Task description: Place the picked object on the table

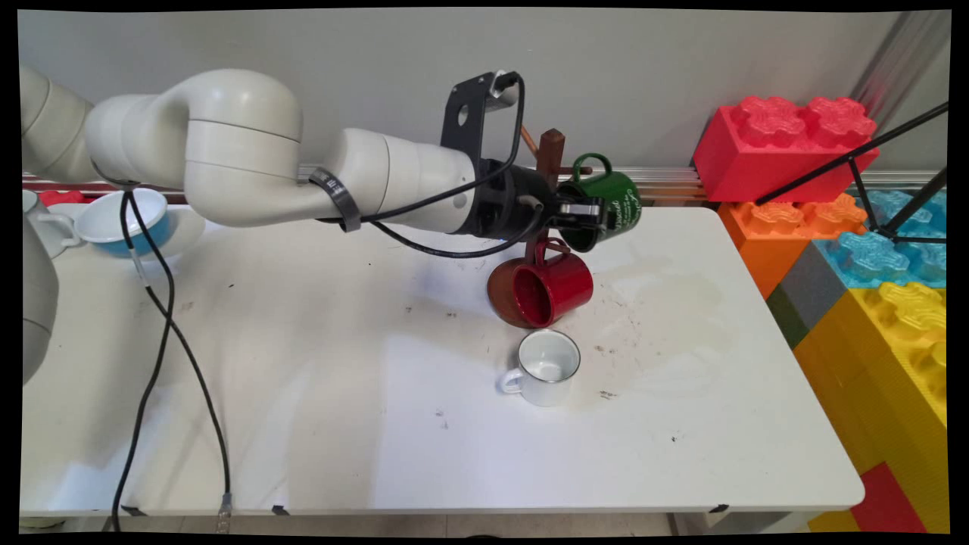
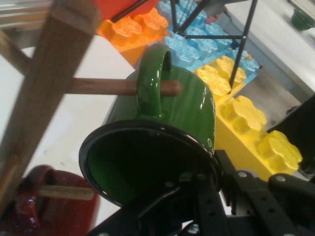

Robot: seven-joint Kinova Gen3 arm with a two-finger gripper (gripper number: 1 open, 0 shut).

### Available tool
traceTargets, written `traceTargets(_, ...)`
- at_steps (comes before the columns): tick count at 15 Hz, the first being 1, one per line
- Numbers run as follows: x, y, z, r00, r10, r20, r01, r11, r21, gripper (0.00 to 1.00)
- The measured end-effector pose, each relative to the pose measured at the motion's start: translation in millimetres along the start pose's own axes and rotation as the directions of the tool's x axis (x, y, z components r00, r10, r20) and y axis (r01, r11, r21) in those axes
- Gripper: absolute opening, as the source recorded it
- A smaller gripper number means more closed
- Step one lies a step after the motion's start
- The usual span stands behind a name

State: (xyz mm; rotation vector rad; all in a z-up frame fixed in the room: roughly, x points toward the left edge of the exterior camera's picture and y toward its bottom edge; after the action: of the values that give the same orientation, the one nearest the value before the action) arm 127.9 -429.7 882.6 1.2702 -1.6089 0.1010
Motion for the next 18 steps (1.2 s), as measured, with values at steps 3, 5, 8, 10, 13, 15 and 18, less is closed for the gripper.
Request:
traceTargets(3,-3,10,-1,1.000,-0.007,0.003,0.007,1.000,-0.025,0.00)
traceTargets(5,-5,17,-2,1.000,-0.012,0.008,0.012,0.999,-0.043,0.00)
traceTargets(8,-10,27,-5,1.000,-0.017,0.018,0.018,0.997,-0.071,0.00)
traceTargets(10,-13,34,-7,0.999,-0.015,0.030,0.017,0.996,-0.090,0.00)
traceTargets(13,-17,38,-11,0.999,0.009,0.051,-0.003,0.994,-0.111,0.00)
traceTargets(15,-18,39,-17,0.996,0.047,0.077,-0.038,0.992,-0.123,0.00)
traceTargets(18,-17,36,-29,0.987,0.116,0.116,-0.100,0.986,-0.133,0.00)
